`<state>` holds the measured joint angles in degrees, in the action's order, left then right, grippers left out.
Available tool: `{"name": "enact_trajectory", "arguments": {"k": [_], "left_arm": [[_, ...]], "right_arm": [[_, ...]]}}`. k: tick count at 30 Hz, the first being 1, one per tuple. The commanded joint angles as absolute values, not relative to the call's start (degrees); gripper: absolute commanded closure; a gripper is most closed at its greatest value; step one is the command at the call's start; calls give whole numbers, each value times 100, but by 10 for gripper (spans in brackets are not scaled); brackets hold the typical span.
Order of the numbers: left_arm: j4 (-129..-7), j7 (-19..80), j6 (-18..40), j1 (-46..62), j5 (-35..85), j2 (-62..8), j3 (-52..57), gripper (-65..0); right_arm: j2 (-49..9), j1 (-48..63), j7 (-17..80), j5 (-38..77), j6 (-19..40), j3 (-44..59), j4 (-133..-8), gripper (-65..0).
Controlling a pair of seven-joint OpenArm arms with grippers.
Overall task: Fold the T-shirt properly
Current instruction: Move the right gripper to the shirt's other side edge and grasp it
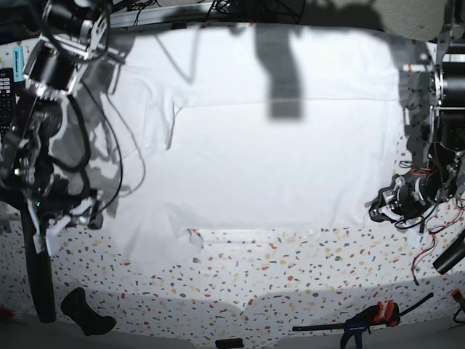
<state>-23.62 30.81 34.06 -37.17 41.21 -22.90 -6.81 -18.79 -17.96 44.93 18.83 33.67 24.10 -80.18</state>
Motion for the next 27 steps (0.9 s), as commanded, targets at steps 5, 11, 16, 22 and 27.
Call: {"name": "enact_trajectory", "arguments": {"k": [5, 11, 16, 22, 27], "left_arm": [[-2432, 3039, 3459, -3887, 4160, -2368, -668, 0], [-2432, 3039, 3457, -3889, 4160, -2368, -668, 0], [-2432, 3039, 3459, -3887, 4160, -2368, -668, 0], [-2432, 3041, 3457, -3887, 4160, -2368, -668, 0], [-2432, 3037, 3457, -3887, 4163, -2368, -668, 0]], "right_arm": [[-2294, -2790, 4416, 1737, 3382, 1951, -6912, -357], [-2512, -3566, 4550, 1072, 3345, 906, -5686, -357], [-2508, -3844, 4375, 746, 3251, 272, -4737, -357], [-2510, -3868, 3881, 329, 3205, 130, -3859, -357], [-2502, -3854, 3874, 255, 3166, 130, -3741, -355]]}}
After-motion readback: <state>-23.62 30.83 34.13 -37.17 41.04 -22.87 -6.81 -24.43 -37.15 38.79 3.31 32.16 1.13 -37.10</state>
